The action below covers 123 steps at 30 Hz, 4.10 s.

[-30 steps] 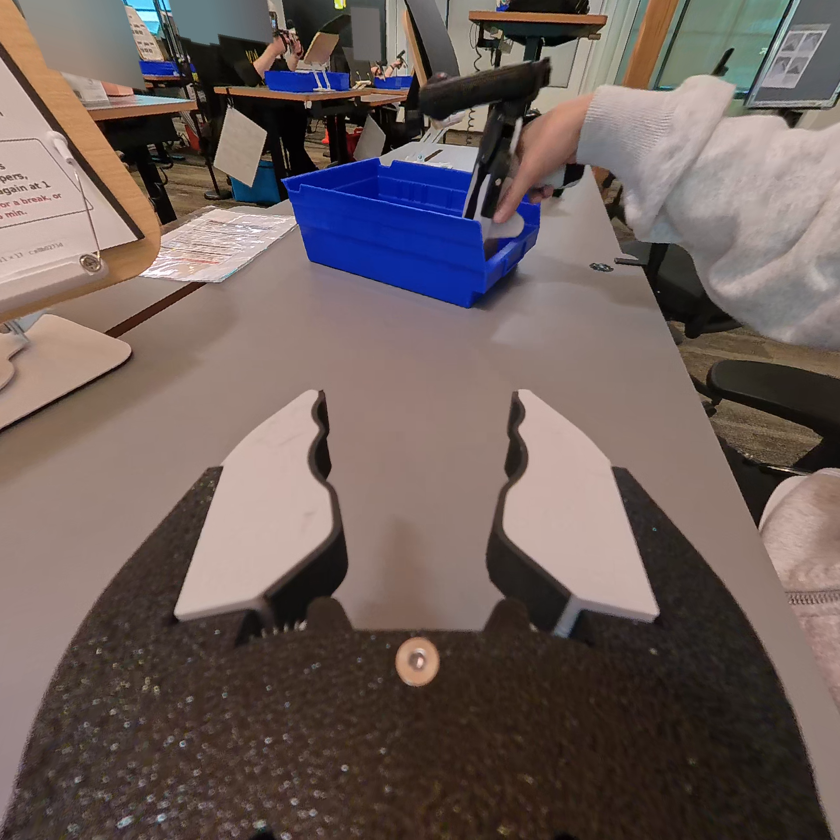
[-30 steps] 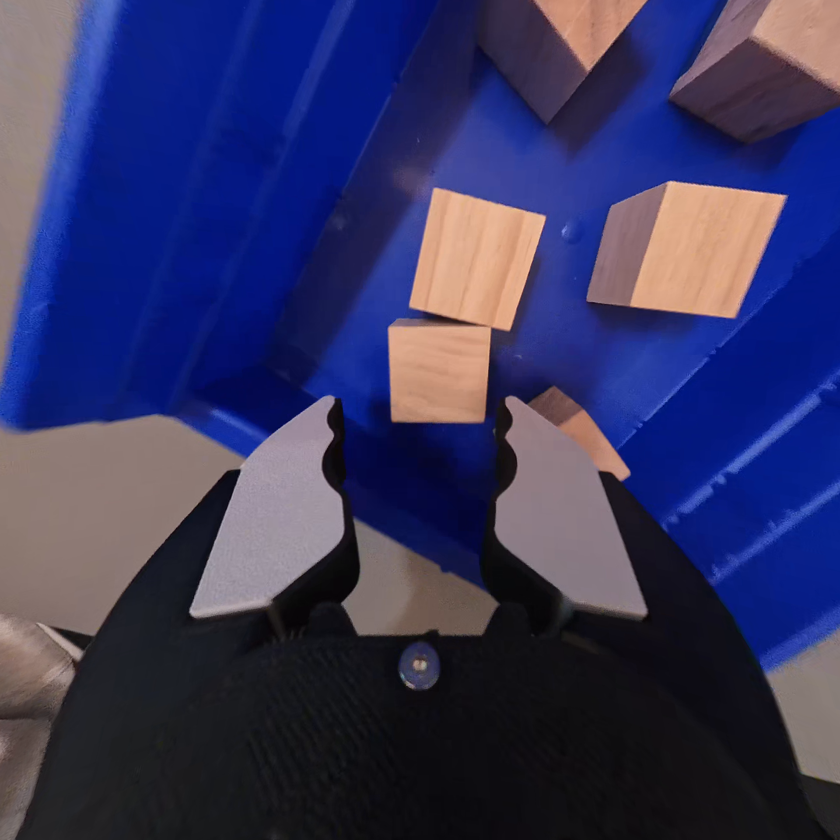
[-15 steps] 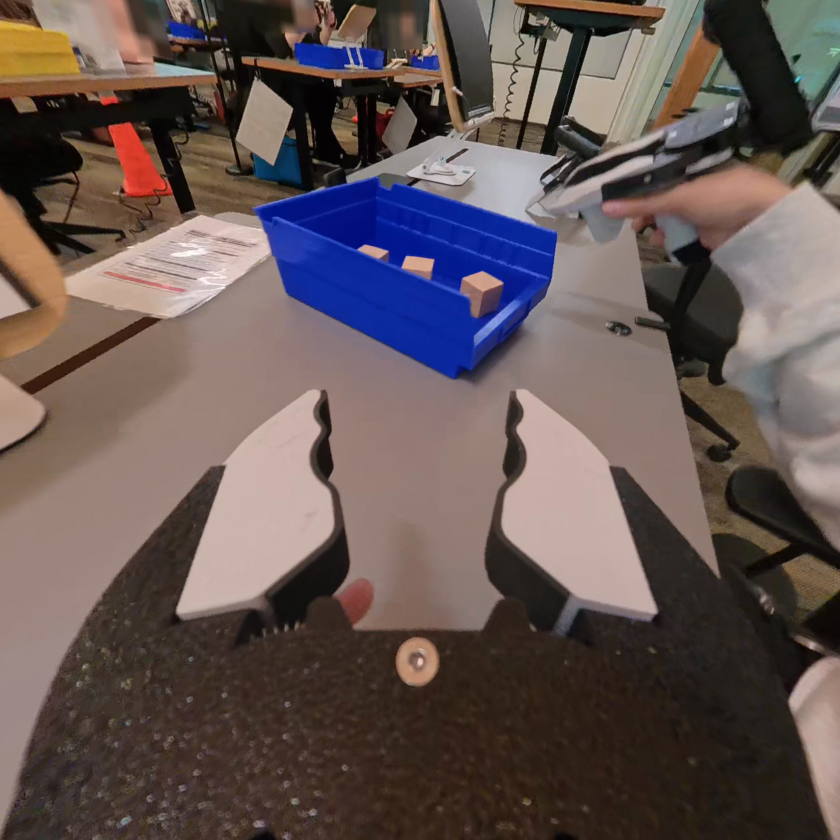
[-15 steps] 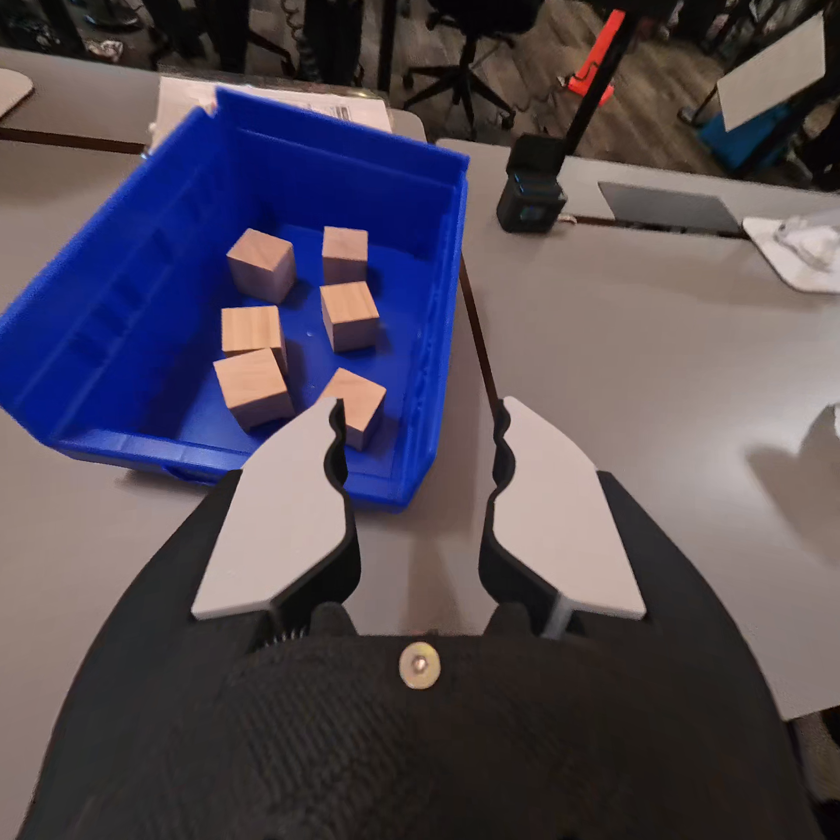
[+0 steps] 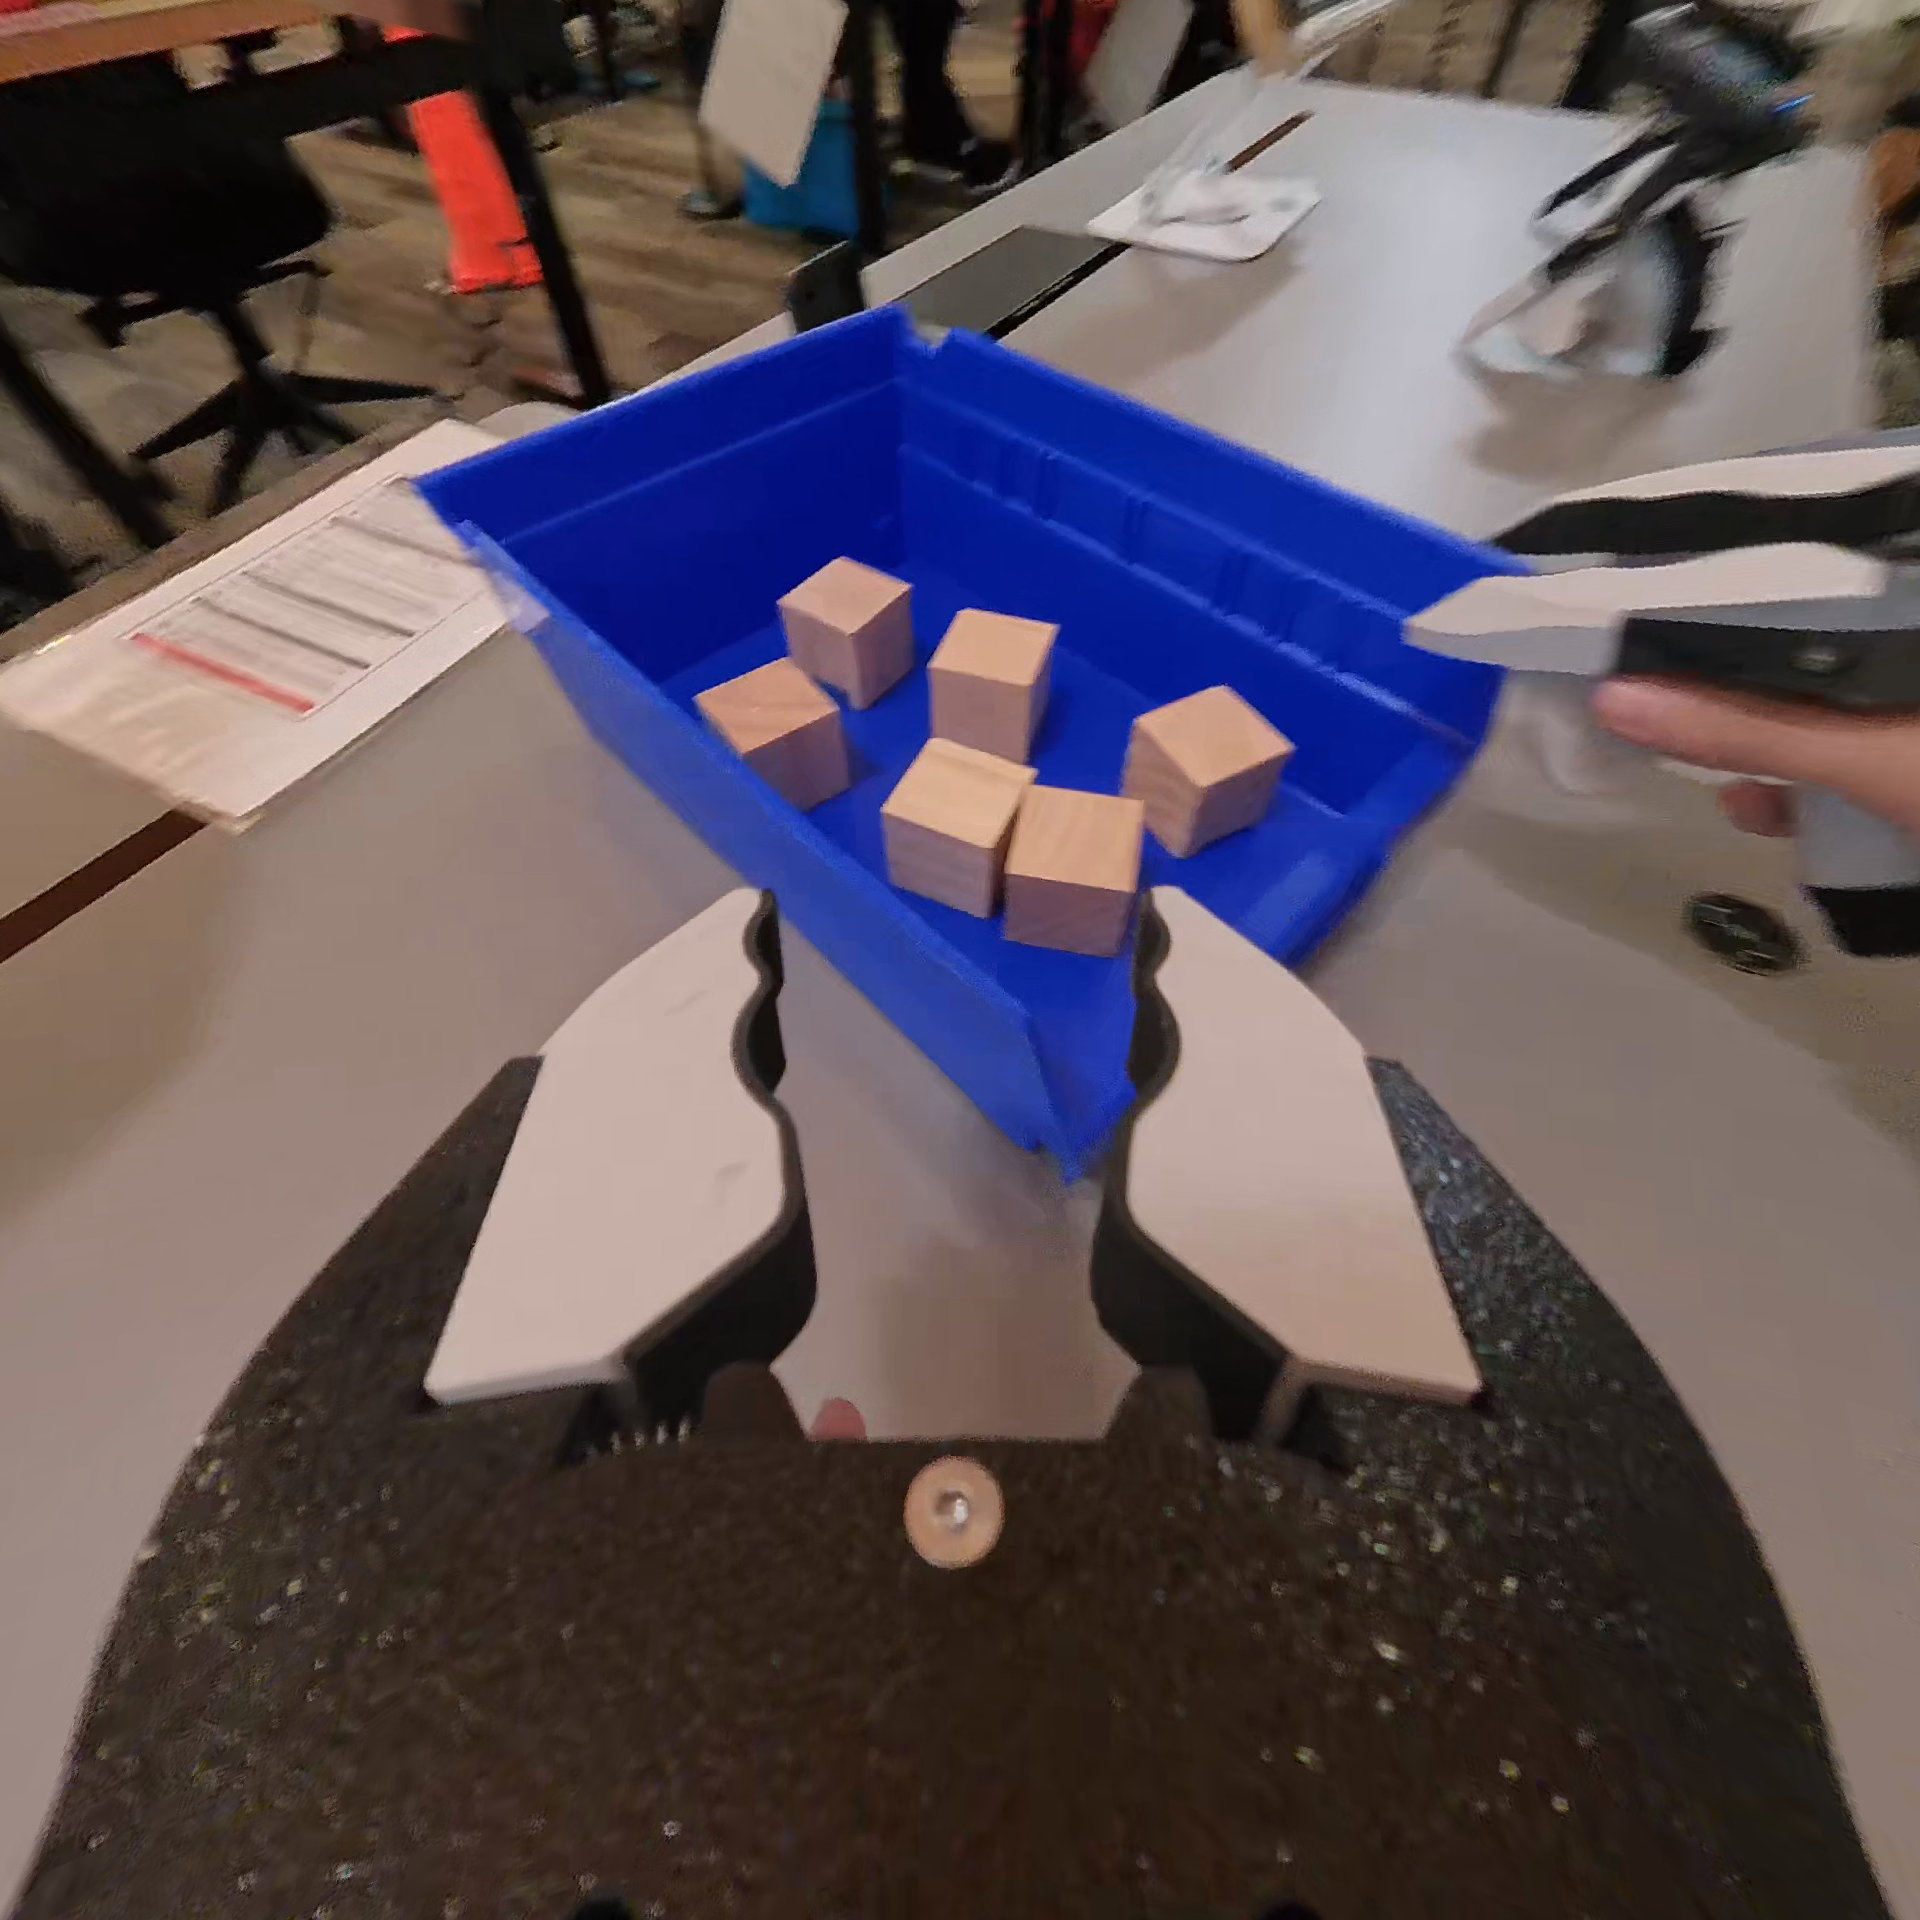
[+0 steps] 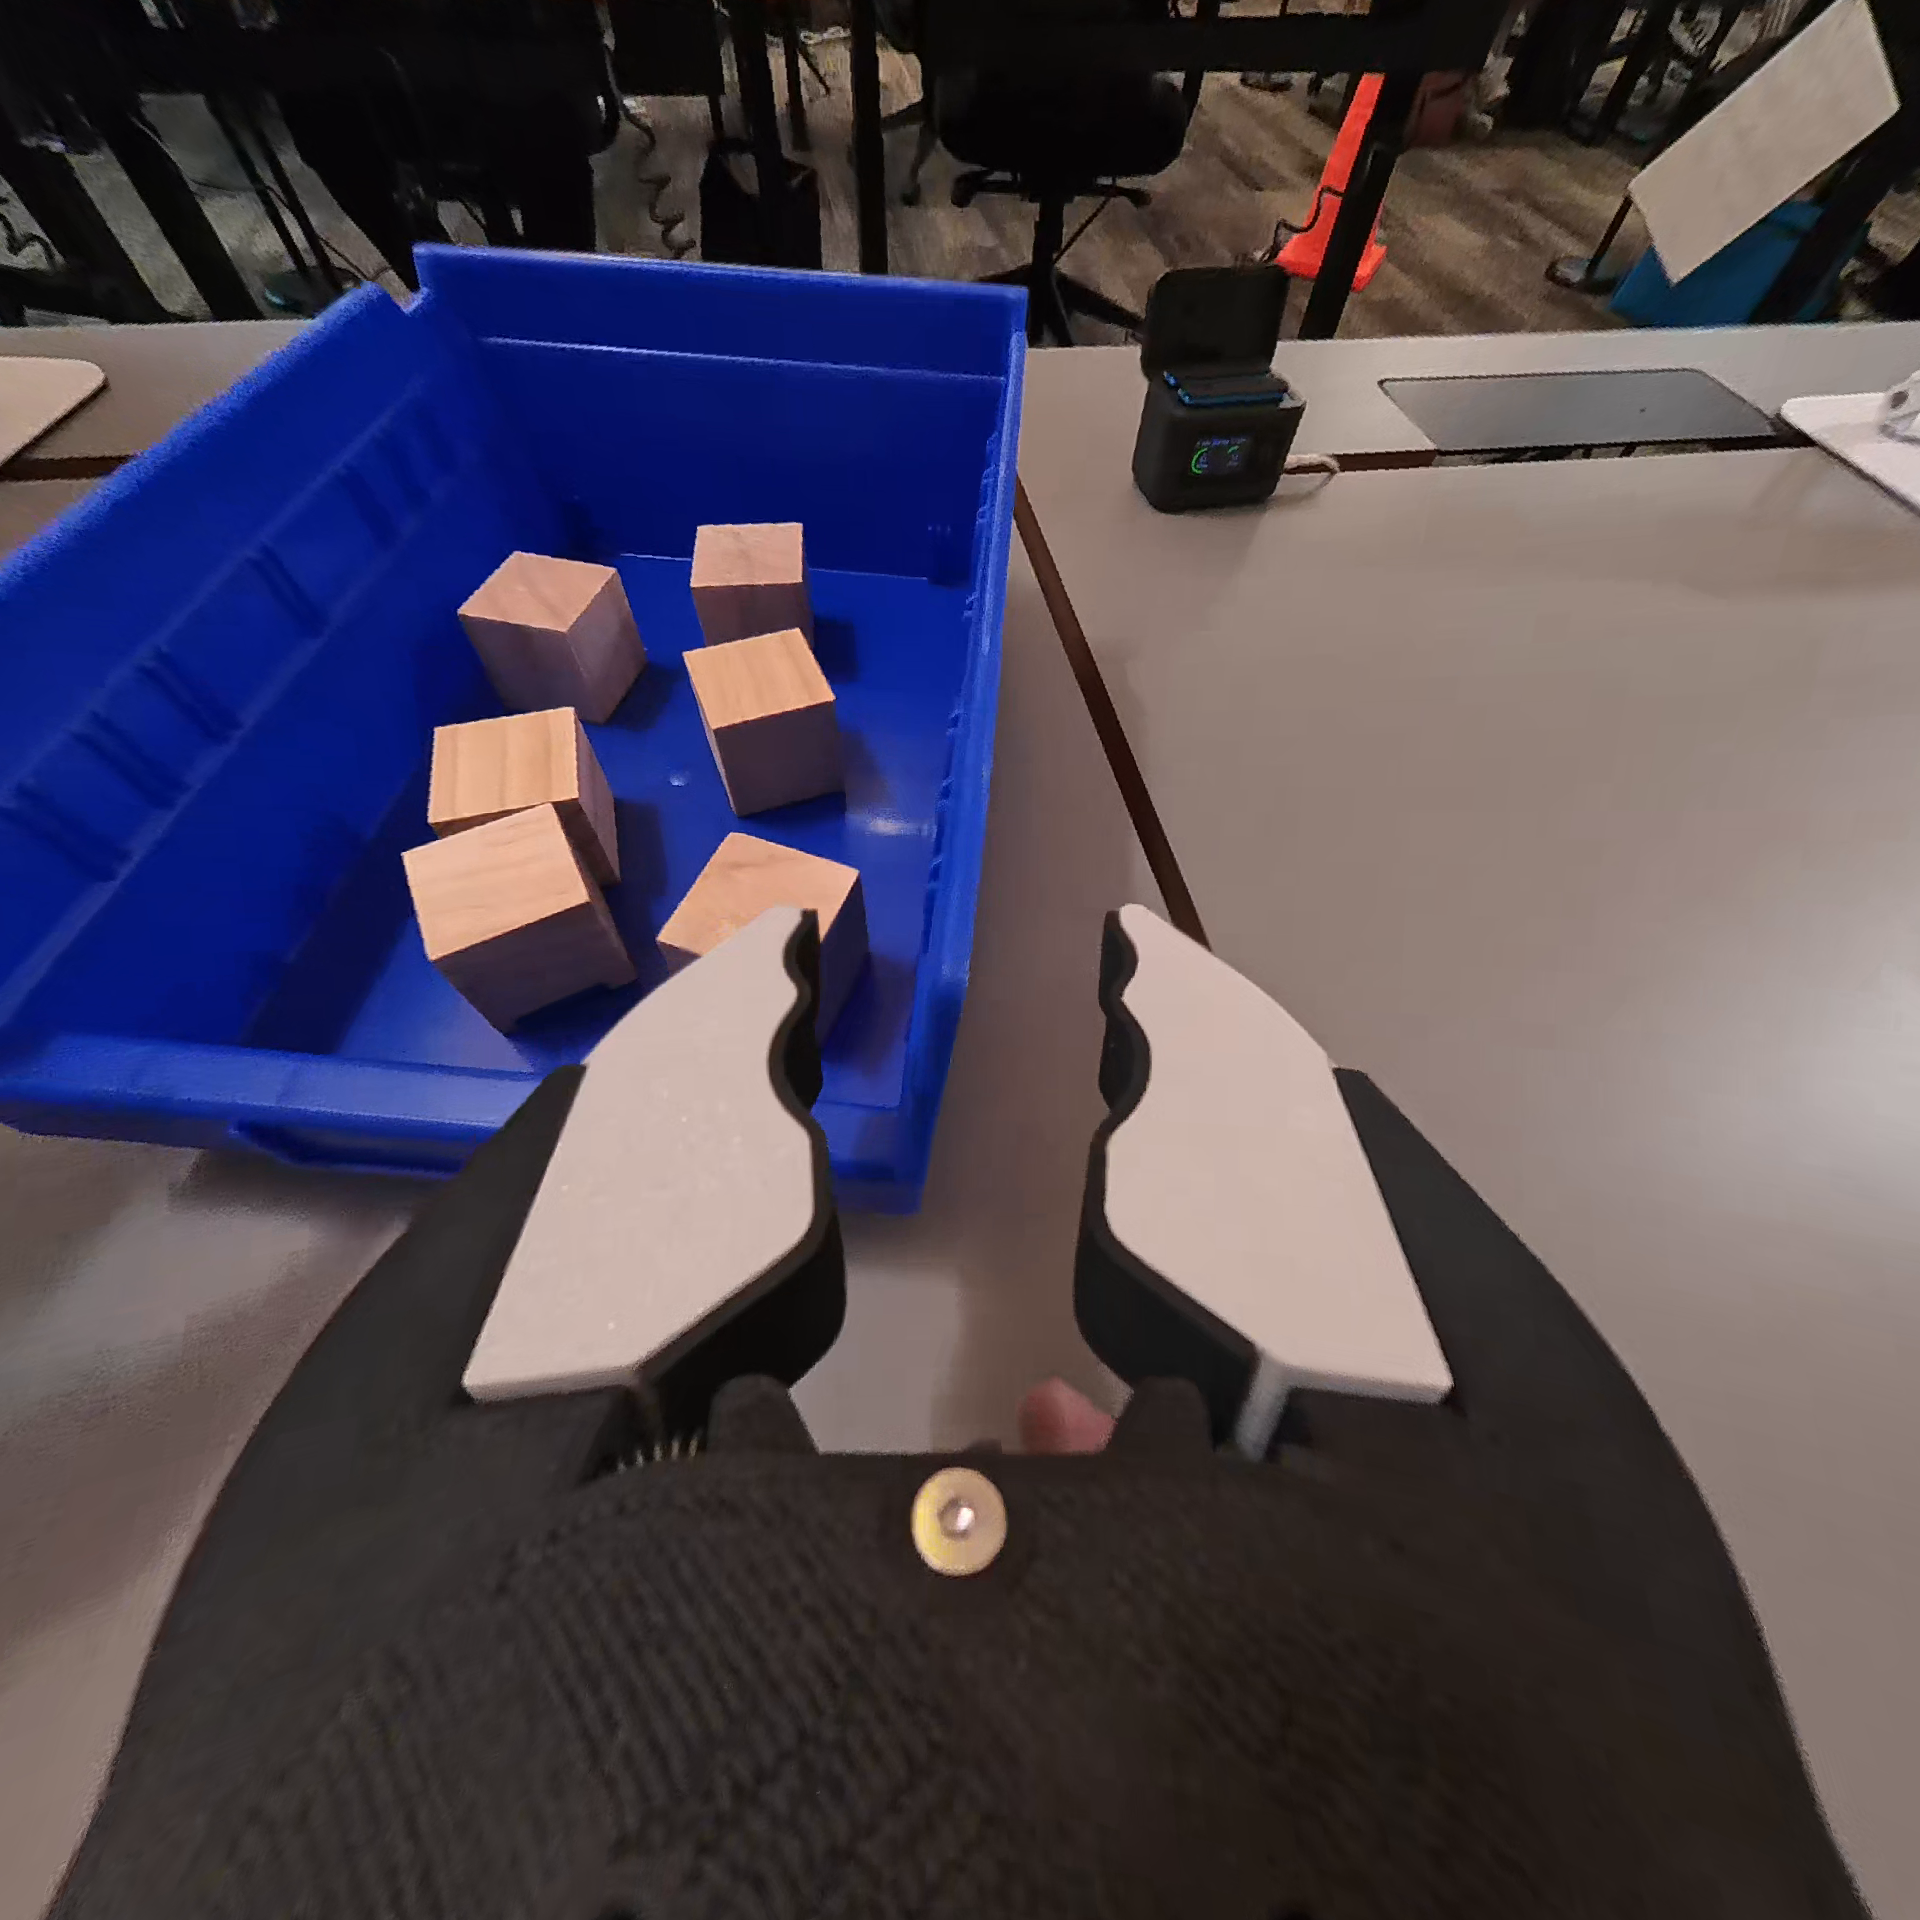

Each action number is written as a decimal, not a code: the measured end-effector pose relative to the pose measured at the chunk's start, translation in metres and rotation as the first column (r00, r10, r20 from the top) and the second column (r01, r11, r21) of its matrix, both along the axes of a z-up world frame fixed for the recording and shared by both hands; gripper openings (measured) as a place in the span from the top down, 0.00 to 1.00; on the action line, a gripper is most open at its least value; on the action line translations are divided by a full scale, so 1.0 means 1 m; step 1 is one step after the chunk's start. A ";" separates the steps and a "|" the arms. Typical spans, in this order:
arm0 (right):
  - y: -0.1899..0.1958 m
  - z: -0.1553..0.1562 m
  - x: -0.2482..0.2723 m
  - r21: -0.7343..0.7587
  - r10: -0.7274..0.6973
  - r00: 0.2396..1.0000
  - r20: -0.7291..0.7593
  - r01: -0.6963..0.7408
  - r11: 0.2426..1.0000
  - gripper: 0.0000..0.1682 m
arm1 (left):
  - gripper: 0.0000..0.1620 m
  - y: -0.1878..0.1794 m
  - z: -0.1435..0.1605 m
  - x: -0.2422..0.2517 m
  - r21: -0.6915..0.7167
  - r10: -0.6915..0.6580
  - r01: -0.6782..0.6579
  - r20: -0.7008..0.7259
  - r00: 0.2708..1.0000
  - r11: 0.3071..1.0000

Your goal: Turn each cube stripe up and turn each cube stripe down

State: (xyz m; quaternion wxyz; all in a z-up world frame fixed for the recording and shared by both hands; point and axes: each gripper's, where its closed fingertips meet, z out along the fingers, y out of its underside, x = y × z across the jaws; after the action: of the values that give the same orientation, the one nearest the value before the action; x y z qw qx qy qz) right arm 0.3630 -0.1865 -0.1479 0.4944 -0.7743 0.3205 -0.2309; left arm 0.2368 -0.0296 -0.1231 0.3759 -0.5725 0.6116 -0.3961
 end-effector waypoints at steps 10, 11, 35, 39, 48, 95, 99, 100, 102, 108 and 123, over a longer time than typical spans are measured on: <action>0.006 -0.012 0.009 -0.146 -0.025 0.999 0.029 0.029 0.989 0.70 | 0.70 0.009 -0.031 0.032 -0.079 0.163 -0.172 -0.109 0.981 0.982; 0.006 -0.014 0.010 -0.151 -0.034 0.999 0.031 0.038 0.988 0.72 | 0.72 0.009 -0.031 0.033 -0.090 0.167 -0.176 -0.106 0.980 0.980; 0.035 -0.014 -0.090 -0.144 0.050 0.999 0.021 -0.047 0.988 0.96 | 0.95 0.051 -0.035 -0.052 -0.092 0.272 -0.287 -0.149 0.951 0.954; 0.049 -0.013 -0.144 -0.128 0.115 0.992 0.051 -0.108 0.986 0.95 | 0.95 0.065 -0.035 -0.104 -0.089 0.271 -0.286 -0.147 0.951 0.954; 0.114 -0.012 -0.268 -0.136 0.366 0.926 0.096 -0.352 0.926 0.92 | 0.95 0.115 -0.034 -0.245 -0.080 0.388 -0.400 -0.129 0.913 0.913; 0.537 0.040 -0.464 -0.137 0.746 0.549 -0.377 -0.830 0.541 0.55 | 0.56 0.466 -0.019 -0.542 -0.004 0.866 -0.889 -0.222 0.448 0.459; 0.563 0.021 -0.475 -0.165 0.712 0.546 -0.441 -0.829 0.534 0.58 | 0.60 0.478 -0.041 -0.538 -0.110 0.826 -0.875 -0.292 0.482 0.472; 0.568 0.017 -0.476 -0.172 0.705 0.547 -0.452 -0.829 0.533 0.60 | 0.60 0.479 -0.044 -0.536 -0.123 0.818 -0.869 -0.296 0.494 0.480; 0.575 0.009 -0.477 -0.191 0.692 0.555 -0.461 -0.824 0.534 0.66 | 0.62 0.483 -0.050 -0.534 -0.112 0.806 -0.857 -0.297 0.512 0.503; 0.588 -0.004 -0.479 -0.278 0.657 0.617 -0.433 -0.785 0.554 0.68 | 0.85 0.492 -0.056 -0.538 -0.077 0.813 -0.852 -0.267 0.518 0.518; 0.594 -0.039 -0.533 -0.306 0.570 0.634 -0.523 -0.764 0.568 0.88 | 0.97 0.471 -0.041 -0.592 -0.049 0.878 -0.897 -0.189 0.441 0.440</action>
State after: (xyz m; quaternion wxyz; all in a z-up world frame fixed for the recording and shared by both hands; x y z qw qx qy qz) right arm -0.1701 0.4079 -0.1870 0.2560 -0.9652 0.0115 0.0519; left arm -0.3553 0.4415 -0.1641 0.4438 -0.8584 0.2144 -0.1424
